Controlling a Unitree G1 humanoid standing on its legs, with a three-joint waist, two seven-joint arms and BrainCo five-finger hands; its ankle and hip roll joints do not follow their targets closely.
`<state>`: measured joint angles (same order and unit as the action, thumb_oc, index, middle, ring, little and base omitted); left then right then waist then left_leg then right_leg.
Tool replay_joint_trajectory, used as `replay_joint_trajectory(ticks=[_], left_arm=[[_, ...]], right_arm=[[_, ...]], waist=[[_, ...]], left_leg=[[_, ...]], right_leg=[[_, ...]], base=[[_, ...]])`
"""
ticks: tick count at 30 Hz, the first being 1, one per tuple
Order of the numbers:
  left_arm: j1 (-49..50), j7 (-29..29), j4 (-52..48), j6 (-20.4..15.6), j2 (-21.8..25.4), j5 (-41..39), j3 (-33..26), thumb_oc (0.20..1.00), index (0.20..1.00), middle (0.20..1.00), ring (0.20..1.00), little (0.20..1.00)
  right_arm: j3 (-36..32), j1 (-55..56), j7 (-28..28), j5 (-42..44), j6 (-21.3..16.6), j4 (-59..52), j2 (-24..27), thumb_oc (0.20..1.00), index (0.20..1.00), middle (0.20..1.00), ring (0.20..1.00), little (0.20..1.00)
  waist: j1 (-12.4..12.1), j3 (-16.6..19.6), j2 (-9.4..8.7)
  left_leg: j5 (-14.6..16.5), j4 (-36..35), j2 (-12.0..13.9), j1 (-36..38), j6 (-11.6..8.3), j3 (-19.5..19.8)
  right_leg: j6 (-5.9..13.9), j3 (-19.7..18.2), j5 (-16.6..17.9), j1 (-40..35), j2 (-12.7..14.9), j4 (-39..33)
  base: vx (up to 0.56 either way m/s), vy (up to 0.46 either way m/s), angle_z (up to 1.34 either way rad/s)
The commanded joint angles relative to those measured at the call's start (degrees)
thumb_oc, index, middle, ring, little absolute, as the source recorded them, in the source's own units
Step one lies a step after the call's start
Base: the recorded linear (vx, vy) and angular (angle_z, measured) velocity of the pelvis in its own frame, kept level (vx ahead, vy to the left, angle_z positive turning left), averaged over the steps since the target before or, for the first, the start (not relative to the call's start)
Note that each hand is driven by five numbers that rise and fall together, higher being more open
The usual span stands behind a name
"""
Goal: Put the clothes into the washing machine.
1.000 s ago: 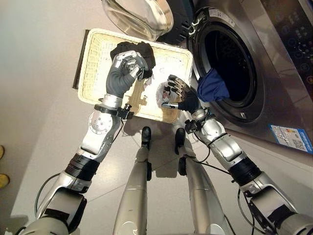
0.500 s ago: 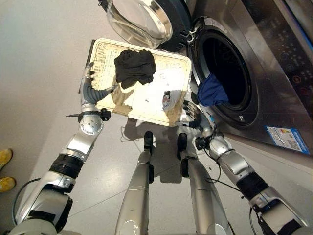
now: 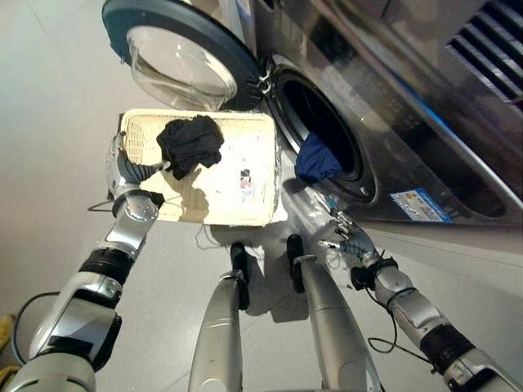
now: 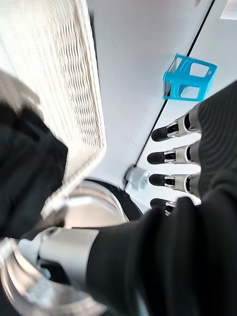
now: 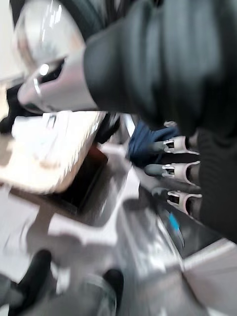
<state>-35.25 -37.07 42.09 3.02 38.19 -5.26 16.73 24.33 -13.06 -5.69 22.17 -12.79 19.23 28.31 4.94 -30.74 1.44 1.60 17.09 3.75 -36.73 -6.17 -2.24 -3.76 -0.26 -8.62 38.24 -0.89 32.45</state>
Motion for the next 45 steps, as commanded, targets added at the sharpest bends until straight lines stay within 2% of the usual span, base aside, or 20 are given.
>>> replay_joint_trajectory(ticks=[1, 4, 5, 7, 8, 9, 10, 11, 12, 14, 16, 20, 27, 33, 35, 37, 39, 40, 42, 45], left_arm=[[0.16, -0.40, 0.31, -1.14, 0.83, 0.74, -1.44, 1.000, 1.000, 1.000, 1.000, 1.000], [0.16, -0.40, 0.31, -1.14, 0.83, 0.74, -1.44, 1.000, 1.000, 1.000, 1.000, 1.000], [-4.68, 5.75, 7.51, 0.23, 1.95, -4.41, -2.04, 1.000, 1.000, 1.000, 1.000, 1.000], [-4.68, 5.75, 7.51, 0.23, 1.95, -4.41, -2.04, 1.000, 1.000, 1.000, 1.000, 1.000], [-7.12, 10.51, 13.41, 0.23, 1.96, -3.58, -1.12, 1.000, 1.000, 1.000, 1.000, 1.000], [-7.71, 15.70, 16.99, -0.53, 1.80, -7.37, -0.16, 1.000, 1.000, 1.000, 1.000, 1.000], [-7.90, 17.11, 17.62, -0.41, 1.86, -8.27, 0.46, 1.000, 1.000, 1.000, 1.000, 1.000], [-9.09, 18.17, 18.32, -0.51, 2.01, -9.26, 1.01, 1.000, 1.000, 1.000, 1.000, 1.000], [-9.86, 20.10, 18.39, -0.38, 1.32, -10.03, 2.64, 1.000, 1.000, 1.000, 1.000, 1.000], [-10.52, 22.34, 18.09, 0.13, 1.09, -9.77, 4.56, 1.000, 1.000, 1.000, 1.000, 1.000], [-10.73, 22.60, 16.30, -0.21, 0.48, -9.32, 5.78, 1.000, 1.000, 1.000, 1.000, 1.000], [-12.84, 23.57, 15.55, 0.11, -0.40, -8.69, 8.26, 1.000, 1.000, 1.000, 1.000, 1.000], [-13.15, 21.06, 13.51, 0.59, -1.05, -8.84, 9.01, 1.000, 1.000, 1.000, 1.000, 1.000], [-10.85, 14.98, 11.70, -0.63, -1.75, -7.70, 7.38, 1.000, 1.000, 1.000, 1.000, 1.000], [-9.80, 12.42, 11.22, -2.16, -1.71, -6.99, 6.65, 1.000, 1.000, 1.000, 1.000, 1.000], [-6.93, 4.87, 8.87, -6.95, -1.56, -7.70, 3.84, 1.000, 1.000, 1.000, 1.000, 1.000], [-4.94, 2.55, 7.26, -10.50, -1.73, -10.86, 0.86, 1.000, 1.000, 1.000, 1.000, 1.000], [-2.83, 0.82, 5.55, -14.26, -2.33, -12.50, -1.55, 1.000, 1.000, 1.000, 1.000, 1.000], [2.36, 1.11, 1.58, -19.52, -4.25, -14.68, -5.84, 1.000, 1.000, 1.000, 1.000, 1.000], [6.29, 0.83, -1.61, -22.43, -6.13, -14.78, -8.14, 1.000, 1.000, 1.000, 1.000, 1.000]], right_arm=[[-2.44, 0.37, 0.54, -1.06, -8.80, -4.21, -0.67, 1.000, 1.000, 1.000, 1.000, 1.000], [-2.44, 0.37, 0.54, -1.06, -8.80, -4.21, -0.67, 1.000, 1.000, 1.000, 1.000, 1.000], [-2.37, -2.35, -1.66, 0.51, -7.74, -2.85, -0.29, 1.000, 1.000, 1.000, 1.000, 1.000], [-2.37, -2.35, -1.66, 0.51, -7.74, -2.85, -0.29, 1.000, 1.000, 1.000, 1.000, 1.000], [-1.88, -3.88, -3.81, 2.36, -4.39, -4.98, -1.15, 1.000, 1.000, 1.000, 1.000, 1.000], [-1.45, -5.76, -3.19, 0.21, -1.23, -6.20, -2.11, 1.000, 1.000, 1.000, 1.000, 1.000], [-1.17, -5.71, -3.12, -0.39, -1.12, -6.10, -2.15, 1.000, 1.000, 1.000, 1.000, 1.000], [-1.07, -6.79, -2.83, -1.11, -1.24, -5.82, -2.21, 1.000, 1.000, 1.000, 1.000, 1.000], [-0.58, -7.38, -2.50, -1.40, -1.58, -5.46, -2.07, 1.000, 1.000, 1.000, 1.000, 1.000], [-0.40, -7.62, -2.48, -0.69, -1.59, -5.60, -1.51, 1.000, 1.000, 1.000, 1.000, 1.000], [-0.64, -8.28, -2.82, 0.20, -1.60, -5.48, -0.61, 1.000, 1.000, 1.000, 1.000, 1.000], [-0.51, -9.90, -4.20, 2.00, -1.49, -5.22, 0.42, 1.000, 1.000, 1.000, 1.000, 1.000], [0.02, -10.03, -5.64, 2.30, -0.74, -5.97, 1.07, 1.000, 1.000, 1.000, 1.000, 1.000], [-0.08, -8.49, -6.25, 1.74, -2.28, -5.24, 0.39, 1.000, 1.000, 1.000, 1.000, 1.000], [-0.17, -7.90, -6.32, 1.64, -2.60, -5.42, 0.33, 1.000, 1.000, 1.000, 1.000, 1.000], [-0.69, -6.43, -6.24, 2.17, -3.67, -5.40, 0.40, 1.000, 1.000, 1.000, 1.000, 1.000], [-1.32, -5.24, -6.06, 2.27, -4.36, -5.40, 0.30, 1.000, 1.000, 1.000, 1.000, 1.000], [-1.88, -3.97, -6.14, 1.72, -5.35, -5.29, -0.27, 1.000, 1.000, 1.000, 1.000, 1.000], [-3.32, -1.44, -6.28, 0.79, -6.92, -4.74, -1.97, 1.000, 1.000, 1.000, 1.000, 1.000], [-4.61, 0.15, -6.10, 0.49, -7.62, -4.51, -3.09, 1.000, 1.000, 1.000, 1.000, 1.000]], waist=[[-1.08, 0.94, 0.99], [-1.08, 0.94, 0.99], [-1.14, 0.94, 0.05], [-1.14, 0.94, 0.05], [-0.34, 0.94, 0.61], [0.89, 0.94, 1.85], [1.60, 0.94, 1.53], [1.92, 0.94, 1.56], [3.22, 0.94, 0.89], [4.58, 0.94, 0.74], [4.46, 0.94, 0.49], [4.28, 0.94, 0.12], [4.10, 0.94, -0.73], [3.60, 0.94, -1.49], [3.43, 0.94, -1.49], [2.68, 0.94, -1.39], [2.14, 0.94, -1.23], [1.77, 0.94, -1.08], [0.85, 0.94, -0.70], [0.12, 0.94, -0.45]], left_leg=[[-16.07, -4.89, -0.30, -2.11, -0.26, -0.58], [-16.07, -4.89, -0.30, -2.11, -0.26, -0.58], [-7.37, -1.53, -2.30, 0.16, 2.64, -2.77], [-7.37, -1.53, -2.30, 0.16, 2.64, -2.77], [-6.89, -3.78, -2.74, 3.23, 4.06, -5.81], [-5.91, -6.39, -3.51, 5.06, 4.94, -9.43], [-4.36, -6.71, -4.38, 6.38, 4.57, -9.30], [-5.52, -7.31, -4.12, 5.10, 5.04, -10.53], [-3.54, -7.78, -5.15, 6.15, 4.99, -10.65], [-2.52, -6.72, -5.57, 5.14, 5.52, -10.84], [-3.98, -6.50, -6.05, 2.80, 6.14, -11.23], [-4.66, -5.82, -6.46, 0.41, 5.65, -9.77], [-4.99, -5.47, -6.09, -1.26, 5.06, -9.34], [-5.09, -5.19, -5.82, -1.06, 4.83, -8.67], [-5.10, -5.17, -5.77, -0.66, 4.80, -8.50], [-5.37, -5.42, -5.77, 0.64, 4.67, -7.67], [-5.28, -5.36, -5.80, 1.56, 4.57, -7.02], [-5.20, -5.44, -5.78, 2.42, 4.44, -6.52], [-4.84, -5.65, -5.81, 4.82, 4.24, -5.69], [-4.82, -6.22, -5.78, 6.89, 4.20, -5.16]], right_leg=[[2.02, 0.63, -5.27, -5.81, -1.56, 0.31], [2.02, 0.63, -5.27, -5.81, -1.56, 0.31], [4.56, 1.76, -3.86, -5.65, 3.37, 2.01], [4.56, 1.76, -3.86, -5.65, 3.37, 2.01], [6.63, 2.11, 0.86, -3.04, 3.63, 8.32], [6.72, 4.23, 3.64, 0.15, 3.38, 3.35], [7.26, 4.01, 2.05, -0.64, 3.41, 0.76], [6.91, 4.92, 5.00, 0.88, 2.77, -4.33], [7.63, 4.34, 5.95, 0.35, 2.04, -10.17], [7.35, 1.82, 7.50, 1.93, 0.08, -11.55], [6.94, 2.19, 9.83, 2.77, 0.47, -14.21], [6.87, 2.77, 11.01, 2.60, 1.25, -16.83], [6.54, 4.09, 11.44, 3.07, 1.57, -18.11], [5.86, 5.02, 10.83, 2.34, 1.16, -17.97], [5.72, 5.14, 10.48, 1.93, 1.03, -17.64], [5.31, 5.36, 9.56, 0.50, 0.80, -16.85], [5.14, 5.54, 8.85, -0.45, 0.86, -16.18], [5.05, 5.56, 8.24, -1.33, 0.90, -15.72], [4.93, 5.97, 7.18, -3.55, 1.10, -15.01], [4.92, 6.46, 6.59, -5.60, 1.28, -14.83]], base=[[0.16, 0.356, -0.48], [0.11, 0.336, -0.01], [0.16, 0.651, 0.45], [0.17, 0.485, -0.31], [0.32, 0.685, -1.30], [0.42, 0.737, -1.46], [0.17, 0.433, -0.56], [0.13, 0.105, -0.54], [0.05, 0.055, -0.52], [0.09, 0.018, 0.04], [-0.03, -0.077, 0.78], [0.00, -0.090, -0.28], [0.02, -0.091, 0.20], [0.02, -0.110, 0.08], [0.01, -0.101, -0.07], [0.00, -0.151, -0.05], [0.00, -0.121, -0.01], [0.02, -0.119, 0.00], [0.03, -0.124, -0.01], [0.01, -0.098, -0.02]])
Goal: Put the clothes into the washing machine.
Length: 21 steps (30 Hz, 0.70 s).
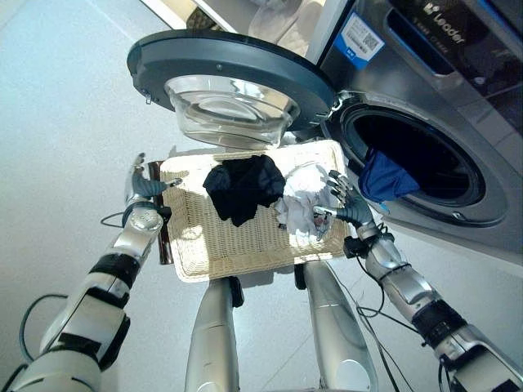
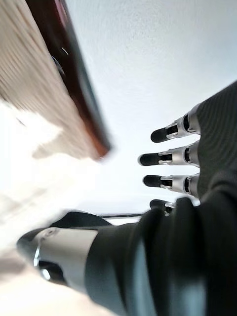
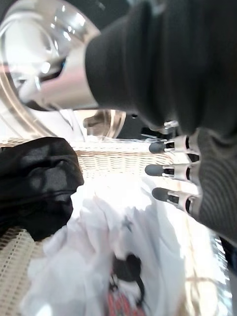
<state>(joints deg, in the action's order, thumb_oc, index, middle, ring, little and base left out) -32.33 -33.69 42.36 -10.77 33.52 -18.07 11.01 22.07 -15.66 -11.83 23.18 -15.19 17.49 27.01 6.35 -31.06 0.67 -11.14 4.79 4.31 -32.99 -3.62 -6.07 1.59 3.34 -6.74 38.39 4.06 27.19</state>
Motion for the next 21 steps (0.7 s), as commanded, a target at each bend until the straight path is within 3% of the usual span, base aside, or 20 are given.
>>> replay_joint_trajectory(ticks=[1, 2, 4, 9, 13, 21], left_arm=[[4.26, -2.52, -2.55, -9.27, -1.86, -2.05, -2.81, 1.000, 1.000, 1.000, 1.000, 1.000], [10.01, 0.40, -6.31, -13.95, -4.88, -2.44, -5.59, 1.000, 1.000, 1.000, 1.000, 1.000], [11.01, 1.03, -6.96, -14.57, -5.34, -1.50, -6.07, 1.000, 1.000, 1.000, 1.000, 1.000], [15.94, 2.72, -9.86, -14.14, -5.90, 4.24, -6.19, 1.000, 1.000, 1.000, 1.000, 1.000], [17.97, 0.16, -13.23, -12.03, -4.21, 11.52, -4.04, 1.000, 1.000, 1.000, 1.000, 1.000], [20.95, 8.51, -16.71, -10.50, -3.63, 12.25, -1.34, 1.000, 1.000, 1.000, 1.000, 1.000]], right_arm=[[-2.56, 3.08, 0.05, -0.69, -5.27, -2.77, -2.03, 1.000, 1.000, 1.000, 1.000, 1.000], [-4.41, 5.14, 1.01, -1.63, -5.36, -2.27, -3.55, 1.000, 1.000, 1.000, 1.000, 1.000], [-4.87, 5.44, 1.32, -1.87, -5.08, -2.05, -3.81, 1.000, 1.000, 1.000, 1.000, 1.000], [-5.89, 7.80, 3.02, -1.97, -2.39, -2.10, -4.30, 1.000, 1.000, 1.000, 1.000, 1.000], [-5.82, 8.98, 3.26, -2.37, -1.48, -1.95, -4.72, 1.000, 1.000, 1.000, 1.000, 1.000], [-5.98, 10.01, 3.37, -2.83, -0.56, -1.82, -4.52, 1.000, 1.000, 1.000, 1.000, 1.000]], waist=[[-1.41, 1.26, 0.39], [-2.50, 1.26, 0.77], [-2.69, 1.26, 0.85], [-3.19, 3.10, 1.47], [-3.40, 4.71, 1.97], [-4.23, 6.38, 2.62]], left_leg=[[7.87, 5.84, -6.32, 3.71, 1.61, -1.24], [7.51, 3.83, -6.08, 8.31, 1.35, -0.65], [7.42, 3.26, -6.04, 9.54, 1.28, -0.54], [7.59, 2.03, -5.68, 14.58, 1.08, -0.49], [7.61, 1.61, -5.73, 16.25, 1.13, -0.18], [8.71, 2.63, -7.51, 18.03, 2.02, 1.43]], right_leg=[[-0.42, 2.97, 4.61, -6.29, -3.63, -9.61], [-0.32, 3.64, 3.85, -10.91, -3.22, -9.91], [-0.33, 3.74, 3.64, -12.20, -3.15, -10.08], [-0.42, 3.92, 2.30, -17.52, -2.42, -9.98], [-0.50, 4.18, 2.26, -19.42, -1.94, -10.36], [-0.38, 5.39, 2.08, -22.20, -0.55, -10.75]], base=[[0.04, -0.107, 0.08], [0.05, -0.116, 0.09], [0.04, -0.077, 0.06], [0.07, -0.010, 0.10], [0.05, 0.027, 0.09], [0.00, 0.045, 0.01]])
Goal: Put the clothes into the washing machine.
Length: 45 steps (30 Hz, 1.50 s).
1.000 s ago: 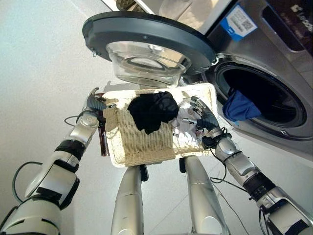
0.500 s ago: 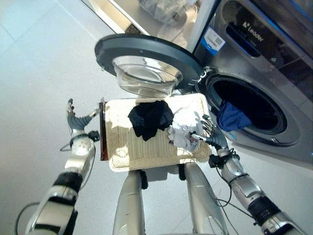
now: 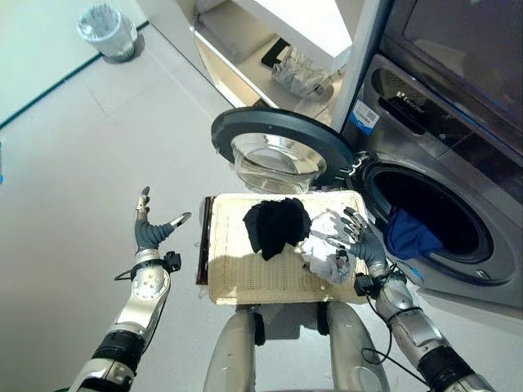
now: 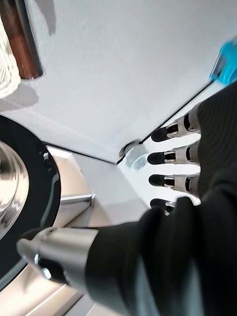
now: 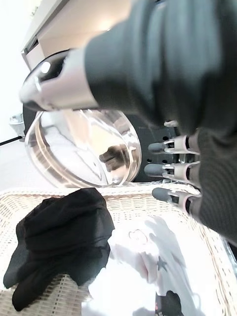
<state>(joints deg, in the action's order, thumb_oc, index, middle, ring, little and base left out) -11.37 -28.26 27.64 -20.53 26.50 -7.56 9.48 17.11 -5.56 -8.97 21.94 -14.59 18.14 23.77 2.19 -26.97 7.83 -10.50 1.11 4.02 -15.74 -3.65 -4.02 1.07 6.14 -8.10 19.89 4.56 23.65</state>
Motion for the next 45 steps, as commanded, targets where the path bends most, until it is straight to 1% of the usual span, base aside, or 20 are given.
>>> replay_joint_trajectory(ticks=[1, 2, 4, 5, 8, 9, 11, 12, 14, 16, 18, 20, 24, 28, 29, 32, 35, 37, 42, 45], left_arm=[[0.45, 4.10, -2.47, -0.41, 3.57, 1.50, 0.20, 1.000, 1.000, 1.000, 1.000, 1.000], [1.03, 5.13, -2.59, 0.52, 3.68, 1.72, 0.17, 1.000, 1.000, 1.000, 1.000, 1.000], [1.07, 5.46, -2.43, 0.82, 3.75, 1.54, 0.15, 1.000, 1.000, 1.000, 1.000, 1.000], [1.07, 7.10, -0.80, 1.44, 3.58, -0.69, 0.34, 1.000, 1.000, 1.000, 1.000, 1.000], [0.44, 9.16, -0.04, 2.42, 2.80, -3.29, 0.79, 1.000, 1.000, 1.000, 1.000, 1.000], [-0.15, 9.59, 0.16, 2.75, 2.69, -3.79, 1.02, 1.000, 1.000, 1.000, 1.000, 1.000], [-1.60, 10.13, 0.30, 3.61, 3.03, -5.18, 2.03, 1.000, 1.000, 1.000, 1.000, 1.000], [-2.54, 10.70, 0.67, 3.51, 2.97, -7.31, 3.02, 1.000, 1.000, 1.000, 1.000, 1.000], [-3.23, 10.79, 1.01, 3.06, 2.68, -9.02, 4.69, 1.000, 1.000, 1.000, 1.000, 1.000], [-3.51, 11.55, 1.69, 3.38, 2.00, -9.10, 5.91, 1.000, 1.000, 1.000, 1.000, 1.000], [-3.76, 12.47, 2.29, 4.18, 1.61, -8.16, 6.51, 1.000, 1.000, 1.000, 1.000, 1.000], [-4.72, 13.02, 3.41, 6.02, 1.31, -7.43, 7.61, 1.000, 1.000, 1.000, 1.000, 1.000], [-6.26, 12.35, 5.19, 5.55, 2.09, -7.89, 7.94, 1.000, 1.000, 1.000, 1.000, 1.000], [-10.48, 9.80, 7.02, 3.85, 4.40, -6.07, 8.50, 1.000, 1.000, 1.000, 1.000, 1.000], [-12.94, 7.44, 6.71, 3.71, 5.50, -3.96, 9.41, 1.000, 1.000, 1.000, 1.000, 1.000], [-17.29, 3.34, 7.10, 4.30, 6.28, 0.06, 10.92, 1.000, 1.000, 1.000, 1.000, 1.000], [-22.43, -0.07, 8.77, 6.17, 6.43, 3.05, 11.94, 1.000, 1.000, 1.000, 1.000, 1.000], [-27.17, -2.37, 11.54, 9.26, 6.10, 4.83, 12.53, 1.000, 1.000, 1.000, 1.000, 1.000], [-35.25, -3.10, 17.05, 15.81, 6.29, 4.20, 13.75, 1.000, 1.000, 1.000, 1.000, 1.000], [-37.74, -3.43, 19.00, 17.84, 6.59, 3.81, 14.43, 1.000, 1.000, 1.000, 1.000, 1.000]], right_arm=[[-1.02, -0.31, 0.67, -1.58, -0.84, -2.43, -1.19, 1.000, 1.000, 1.000, 1.000, 1.000], [-0.74, -0.88, 0.90, -1.27, -0.42, -2.30, -1.22, 1.000, 1.000, 1.000, 1.000, 1.000], [-0.62, -0.97, 0.98, -1.13, -0.29, -2.24, -1.33, 1.000, 1.000, 1.000, 1.000, 1.000], [-0.13, -0.46, 1.31, -1.56, 0.53, -1.77, -1.91, 1.000, 1.000, 1.000, 1.000, 1.000], [0.60, -0.07, 2.89, -2.92, 1.48, -1.25, -1.94, 1.000, 1.000, 1.000, 1.000, 1.000], [0.89, -0.32, 3.15, -2.95, 1.33, -0.93, -1.79, 1.000, 1.000, 1.000, 1.000, 1.000], [1.51, -0.89, 3.43, -2.96, 1.08, -0.24, -1.59, 1.000, 1.000, 1.000, 1.000, 1.000], [2.45, -2.32, 2.85, -3.12, 1.81, 0.22, -0.87, 1.000, 1.000, 1.000, 1.000, 1.000], [3.36, -4.32, 2.46, -3.26, 2.33, 1.40, -0.07, 1.000, 1.000, 1.000, 1.000, 1.000], [3.48, -4.47, 2.00, -2.64, 2.19, 2.67, 0.49, 1.000, 1.000, 1.000, 1.000, 1.000], [3.25, -4.19, 1.78, -1.58, 2.44, 3.22, 0.88, 1.000, 1.000, 1.000, 1.000, 1.000], [2.88, -4.52, 1.62, -1.42, 3.19, 3.98, 2.33, 1.000, 1.000, 1.000, 1.000, 1.000], [2.91, -5.18, 2.09, -1.84, 2.51, 4.47, 3.28, 1.000, 1.000, 1.000, 1.000, 1.000], [3.15, -6.35, -0.44, -0.69, 0.61, 4.77, 3.05, 1.000, 1.000, 1.000, 1.000, 1.000], [3.01, -6.87, -3.79, 0.09, -0.90, 4.57, 2.79, 1.000, 1.000, 1.000, 1.000, 1.000], [2.47, -8.29, -8.97, 1.93, -3.08, 4.57, 1.88, 1.000, 1.000, 1.000, 1.000, 1.000], [1.65, -10.11, -12.80, 5.22, -4.96, 4.36, 0.71, 1.000, 1.000, 1.000, 1.000, 1.000], [0.58, -11.05, -15.11, 7.14, -6.31, 4.04, -0.44, 1.000, 1.000, 1.000, 1.000, 1.000], [1.07, -13.04, -15.53, 6.72, -5.64, 2.77, -1.42, 1.000, 1.000, 1.000, 1.000, 1.000], [1.90, -13.74, -15.33, 6.96, -5.49, 1.96, -1.80, 1.000, 1.000, 1.000, 1.000, 1.000]], waist=[[-0.52, 2.43, -4.30], [-0.93, 2.42, -3.20], [-0.85, 2.41, -2.88], [-0.25, 2.76, -1.86], [0.23, 3.94, 0.05], [0.18, 4.14, 0.16], [-0.09, 4.13, -0.39], [-0.45, 3.40, -0.28], [-0.28, 2.20, -0.40], [0.40, 1.29, -0.81], [0.92, 1.18, -1.08], [2.23, 1.01, -1.24], [3.31, -0.01, -1.13], [3.98, -2.33, -1.88], [4.27, -2.82, -2.51], [4.65, -2.82, -3.22], [5.32, -2.82, -3.95], [6.23, -2.82, -4.45], [7.73, -2.82, -6.15], [8.26, -2.82, -6.94]], left_leg=[[8.25, 6.56, -7.24, 0.97, 2.31, -0.79], [8.55, 7.17, -6.63, 1.11, 2.96, -0.70], [8.62, 7.33, -6.44, 1.22, 3.13, -0.57], [8.70, 7.01, -6.04, 2.61, 3.56, 0.20], [7.43, 4.27, -4.57, 3.73, 3.12, 0.73], [7.00, 3.80, -4.32, 3.68, 2.67, 0.89], [6.42, 4.01, -4.21, 2.54, 1.40, 1.13], [4.26, 3.91, -2.81, 0.82, -0.23, 1.40], [2.12, 3.33, -0.91, -0.69, -1.91, 1.73], [1.99, 5.52, -0.29, -1.81, -2.29, 0.14], [3.08, 8.47, -0.59, -2.28, -1.91, -1.10], [7.04, 15.52, -3.50, -2.91, -0.54, -2.53], [9.90, 16.10, -5.79, -3.12, 0.67, -3.10], [8.14, 11.86, -6.05, -3.59, 0.83, -2.36], [7.44, 11.18, -5.79, -5.29, 0.71, -2.07], [6.68, 10.12, -5.17, -7.64, 0.84, -2.67], [6.29, 9.54, -5.24, -9.90, 1.14, -3.10], [6.41, 9.98, -5.43, -12.09, 1.40, -3.74], [7.53, 12.68, -5.80, -17.18, 1.87, -5.13], [7.63, 13.52, -5.75, -19.42, 1.93, -5.63]], right_leg=[[0.35, 3.54, 3.17, -3.63, -0.50, -6.23], [0.62, 3.12, 1.66, -2.20, 0.05, -1.32], [0.69, 2.50, 1.42, -1.71, 0.08, 0.16], [1.41, -0.13, 0.65, -1.55, 1.89, 4.36], [2.22, -2.17, -0.17, -3.13, 2.98, 3.26], [2.30, -2.10, -0.46, -3.85, 3.18, 1.96], [2.36, -0.84, -0.18, -5.87, 3.51, -1.99], [2.12, -0.88, -0.19, -6.06, 3.32, -2.53], [1.13, -1.28, -0.28, -7.08, 2.00, -3.94], [0.27, -0.90, -0.18, -9.17, 1.41, -5.60], [-0.27, -0.04, -0.02, -9.60, 1.60, -6.40], [-1.24, 0.34, 0.94, -7.49, 2.11, -6.89], [-1.31, -0.90, 2.19, -3.94, 0.79, -6.65], [-0.65, -2.17, 3.98, -0.52, -1.69, -6.84], [-0.60, -2.79, 4.83, 1.64, -2.47, -7.22], [-0.53, -2.97, 5.60, 5.04, -3.12, -7.11], [-0.33, -3.55, 6.65, 8.26, -3.62, -7.20], [-0.12, -4.20, 7.87, 10.89, -3.70, -7.55], [0.58, -4.88, 10.08, 15.73, -3.26, -8.27], [0.88, -5.17, 11.01, 17.86, -3.31, -8.37]], base=[[-0.04, 0.054, 0.03], [-0.03, 0.037, 0.04], [0.01, -0.041, -0.02], [0.01, -0.100, -0.08], [-0.08, -0.248, -0.04], [-0.16, -0.340, 0.01], [-0.16, -0.322, 0.11], [-0.20, -0.349, 0.16], [-0.16, -0.340, 0.15], [-0.05, -0.295, 0.29], [-0.09, -0.253, 0.19], [-0.17, -0.156, 0.26], [-0.10, -0.034, 0.00], [-0.11, -0.060, -0.06], [-0.08, -0.060, 0.03], [-0.04, -0.012, 0.03], [-0.02, 0.075, -0.06], [0.01, 0.121, -0.14], [0.02, 0.070, -0.13], [0.02, 0.024, -0.12]])
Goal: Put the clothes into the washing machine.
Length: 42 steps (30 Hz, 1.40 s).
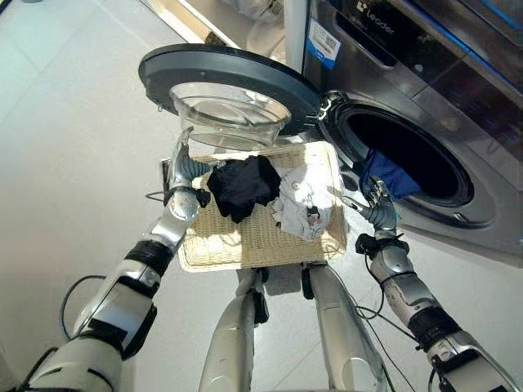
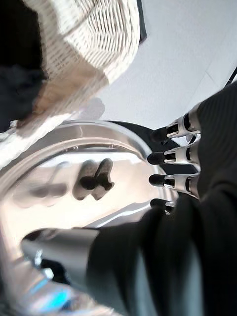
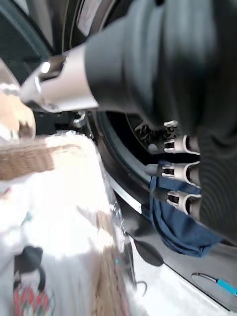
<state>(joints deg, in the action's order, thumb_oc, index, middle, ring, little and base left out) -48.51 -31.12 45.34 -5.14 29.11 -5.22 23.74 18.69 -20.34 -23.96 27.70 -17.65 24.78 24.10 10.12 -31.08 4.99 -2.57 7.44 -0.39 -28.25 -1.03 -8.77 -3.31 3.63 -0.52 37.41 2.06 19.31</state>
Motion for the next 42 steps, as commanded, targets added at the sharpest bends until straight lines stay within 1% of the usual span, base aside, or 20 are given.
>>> replay_joint_trajectory(ticks=[1, 6, 8, 11, 13, 15, 16, 17, 18, 20, 21, 23, 24, 25, 26, 28, 30, 32, 37, 42], left_arm=[[-0.59, -0.58, 1.30, 2.44, 3.97, 1.47, 0.17, 1.000, 1.000, 1.000, 1.000, 1.000], [-5.23, 0.34, 5.22, 4.73, 4.85, -0.67, 1.11, 1.000, 1.000, 1.000, 1.000, 1.000], [-7.09, 3.14, 7.78, 5.99, 4.85, -3.81, 1.84, 1.000, 1.000, 1.000, 1.000, 1.000], [-7.76, 4.08, 8.72, 7.09, 4.44, -6.92, 2.16, 1.000, 1.000, 1.000, 1.000, 1.000], [-7.80, 3.81, 9.12, 7.16, 3.93, -8.07, 2.19, 1.000, 1.000, 1.000, 1.000, 1.000], [-7.33, -1.34, 8.29, 5.62, 3.25, -10.53, 1.26, 1.000, 1.000, 1.000, 1.000, 1.000], [-7.27, -2.00, 8.20, 5.23, 3.18, -10.59, 0.84, 1.000, 1.000, 1.000, 1.000, 1.000], [-7.16, -4.70, 7.87, 3.56, 3.04, -11.01, -0.24, 1.000, 1.000, 1.000, 1.000, 1.000], [-6.57, -10.43, 6.50, -0.85, 2.64, -12.48, -2.84, 1.000, 1.000, 1.000, 1.000, 1.000], [-5.74, -13.11, 5.14, -2.99, 2.30, -11.69, -4.25, 1.000, 1.000, 1.000, 1.000, 1.000], [-3.27, -17.97, 1.55, -6.73, 1.83, -7.86, -6.30, 1.000, 1.000, 1.000, 1.000, 1.000], [-1.98, -19.28, -0.15, -7.54, 1.63, -6.20, -6.86, 1.000, 1.000, 1.000, 1.000, 1.000], [4.76, -24.68, -8.08, -12.43, -0.16, 1.33, -8.74, 1.000, 1.000, 1.000, 1.000, 1.000], [4.76, -24.68, -8.08, -12.43, -0.16, 1.33, -8.74, 1.000, 1.000, 1.000, 1.000, 1.000], [8.18, -26.95, -11.75, -14.41, -1.65, 5.56, -10.28, 1.000, 1.000, 1.000, 1.000, 1.000], [12.18, -28.53, -15.98, -16.95, -2.86, 7.88, -11.74, 1.000, 1.000, 1.000, 1.000, 1.000], [15.46, -28.03, -18.75, -18.17, -4.00, 9.80, -12.01, 1.000, 1.000, 1.000, 1.000, 1.000], [16.75, -27.37, -19.94, -17.69, -4.26, 10.61, -11.64, 1.000, 1.000, 1.000, 1.000, 1.000], [19.13, -22.53, -22.07, -15.60, -3.89, 12.18, -8.87, 1.000, 1.000, 1.000, 1.000, 1.000], [18.60, -16.73, -21.32, -13.34, -3.26, 11.64, -5.82, 1.000, 1.000, 1.000, 1.000, 1.000]], right_arm=[[0.33, 1.03, -0.34, 1.21, -2.43, -4.69, -2.13, 1.000, 1.000, 1.000, 1.000, 1.000], [2.01, 0.30, -0.14, 0.91, -2.31, -7.00, -2.10, 1.000, 1.000, 1.000, 1.000, 1.000], [2.50, 0.02, -0.25, -0.36, -2.40, -8.14, -1.71, 1.000, 1.000, 1.000, 1.000, 1.000], [2.79, -0.09, -0.17, -0.15, -2.53, -8.31, -1.50, 1.000, 1.000, 1.000, 1.000, 1.000], [2.95, -0.06, -0.15, -0.27, -2.62, -8.41, -1.48, 1.000, 1.000, 1.000, 1.000, 1.000], [3.09, -0.20, -0.42, -0.31, -2.60, -8.53, -1.53, 1.000, 1.000, 1.000, 1.000, 1.000], [3.12, -0.22, -0.42, -0.25, -2.59, -8.55, -1.54, 1.000, 1.000, 1.000, 1.000, 1.000], [3.28, -0.20, -0.46, -0.15, -2.70, -8.54, -1.58, 1.000, 1.000, 1.000, 1.000, 1.000], [3.68, 0.27, -0.62, -0.40, -3.18, -8.48, -1.99, 1.000, 1.000, 1.000, 1.000, 1.000], [3.70, 0.80, -0.80, -0.75, -3.53, -8.57, -2.38, 1.000, 1.000, 1.000, 1.000, 1.000], [3.49, 2.07, -1.14, -1.49, -4.21, -8.92, -2.98, 1.000, 1.000, 1.000, 1.000, 1.000], [3.37, 2.57, -1.33, -1.76, -4.45, -9.10, -3.22, 1.000, 1.000, 1.000, 1.000, 1.000], [2.12, 4.91, -1.85, -2.30, -5.78, -9.67, -4.00, 1.000, 1.000, 1.000, 1.000, 1.000], [2.12, 4.91, -1.85, -2.30, -5.78, -9.67, -4.00, 1.000, 1.000, 1.000, 1.000, 1.000], [1.35, 5.73, -2.00, -2.65, -6.11, -9.92, -4.48, 1.000, 1.000, 1.000, 1.000, 1.000], [0.64, 6.66, -2.11, -2.83, -6.65, -10.08, -5.02, 1.000, 1.000, 1.000, 1.000, 1.000], [0.33, 6.61, -2.29, -2.60, -6.78, -9.95, -5.67, 1.000, 1.000, 1.000, 1.000, 1.000], [0.23, 6.39, -2.36, -2.65, -6.39, -10.12, -6.00, 1.000, 1.000, 1.000, 1.000, 1.000], [0.39, 5.29, -2.16, -2.22, -4.25, -11.00, -6.25, 1.000, 1.000, 1.000, 1.000, 1.000], [0.72, 4.80, -1.42, -1.67, -3.62, -10.59, -5.62, 1.000, 1.000, 1.000, 1.000, 1.000]], waist=[[0.33, 1.28, -4.10], [1.68, 1.28, -4.68], [2.42, 1.28, -4.84], [2.92, 1.28, -4.99], [3.21, 1.28, -5.02], [3.19, 1.28, -5.13], [3.16, 1.28, -5.15], [3.07, 1.28, -5.22], [2.75, 1.28, -5.36], [2.44, 1.28, -5.36], [1.70, 1.28, -5.34], [1.39, 1.28, -5.28], [-0.58, 1.28, -4.83], [-0.58, 1.28, -4.83], [-1.56, 1.28, -4.48], [-2.62, 1.28, -4.03], [-3.66, 1.28, -3.73], [-4.00, 1.28, -3.64], [-4.62, 1.28, -3.69], [-4.38, 1.28, -3.84]], left_leg=[[-0.31, 7.19, -1.35, -6.91, -0.69, -0.88], [-0.40, 7.51, -1.14, -10.76, -0.59, -1.81], [-0.32, 8.35, -1.02, -13.40, -0.65, -2.32], [-0.02, 8.93, -0.87, -14.59, -0.75, -2.78], [0.30, 9.21, -0.93, -15.15, -0.71, -3.07], [0.79, 9.81, -1.03, -15.95, -0.54, -3.67], [0.85, 9.87, -1.03, -16.00, -0.53, -3.70], [0.99, 9.85, -1.07, -15.99, -0.49, -3.74], [1.23, 9.76, -1.21, -15.68, -0.46, -3.62], [1.32, 9.72, -1.34, -15.53, -0.46, -3.40], [1.33, 9.36, -1.51, -15.19, -0.53, -3.08], [1.27, 9.16, -1.60, -15.03, -0.56, -2.91], [0.60, 7.46, -2.20, -14.49, -0.65, -1.60], [0.60, 7.46, -2.20, -14.49, -0.65, -1.60], [0.40, 6.73, -2.51, -14.16, -0.62, -1.01], [0.24, 6.01, -2.77, -13.85, -0.55, -0.42], [0.03, 5.33, -2.96, -13.72, -0.52, 0.35], [-0.13, 5.07, -3.02, -13.70, -0.51, 0.73], [-1.74, 2.18, -2.75, -12.74, -0.52, 0.96], [-2.60, 0.94, -2.44, -12.43, -0.67, 0.59]], right_leg=[[5.27, -2.66, 3.44, 0.34, -0.81, -4.03], [5.68, -3.79, 4.62, 4.93, -1.35, -4.15], [5.87, -4.15, 5.26, 7.85, -1.49, -4.24], [5.98, -4.24, 5.65, 9.18, -1.49, -4.58], [6.04, -4.47, 5.87, 9.85, -1.44, -4.86], [6.21, -4.36, 6.40, 10.73, -1.04, -5.33], [6.23, -4.35, 6.38, 10.76, -1.01, -5.37], [6.27, -4.35, 6.33, 10.75, -1.03, -5.49], [6.34, -4.38, 6.19, 10.38, -1.05, -5.77], [6.41, -4.30, 6.11, 10.14, -1.02, -5.88], [6.57, -3.98, 6.17, 9.61, -0.86, -6.30], [6.63, -3.74, 6.28, 9.37, -0.77, -6.52], [6.89, -2.57, 6.82, 8.40, -0.32, -7.58], [6.89, -2.57, 6.82, 8.40, -0.32, -7.58], [6.99, -1.80, 6.89, 7.98, 0.04, -7.89], [7.07, -0.99, 6.90, 7.58, 0.44, -8.20], [7.18, -0.15, 6.86, 7.40, 0.79, -8.31], [7.23, 0.21, 6.93, 7.39, 0.86, -8.31], [7.39, 0.91, 7.79, 6.78, 0.64, -9.55], [7.61, 0.97, 8.41, 6.55, 0.47, -10.33]], base=[[0.02, 0.042, -0.08], [0.01, 0.073, -0.09], [-0.02, 0.086, -0.13], [-0.01, 0.042, -0.13], [-0.01, 0.042, -0.07], [0.00, 0.000, 0.00], [0.00, 0.000, 0.00], [0.00, 0.000, 0.00], [0.00, 0.000, 0.00], [-0.02, -0.032, 0.00], [-0.04, -0.077, 0.01], [-0.05, -0.093, 0.02], [-0.05, -0.098, 0.01], [-0.07, -0.136, 0.01], [-0.04, -0.067, 0.03], [-0.05, -0.087, 0.18], [-0.05, -0.083, 0.25], [-0.04, -0.066, 0.17], [-0.05, -0.041, 0.19], [-0.02, -0.002, 0.01]])
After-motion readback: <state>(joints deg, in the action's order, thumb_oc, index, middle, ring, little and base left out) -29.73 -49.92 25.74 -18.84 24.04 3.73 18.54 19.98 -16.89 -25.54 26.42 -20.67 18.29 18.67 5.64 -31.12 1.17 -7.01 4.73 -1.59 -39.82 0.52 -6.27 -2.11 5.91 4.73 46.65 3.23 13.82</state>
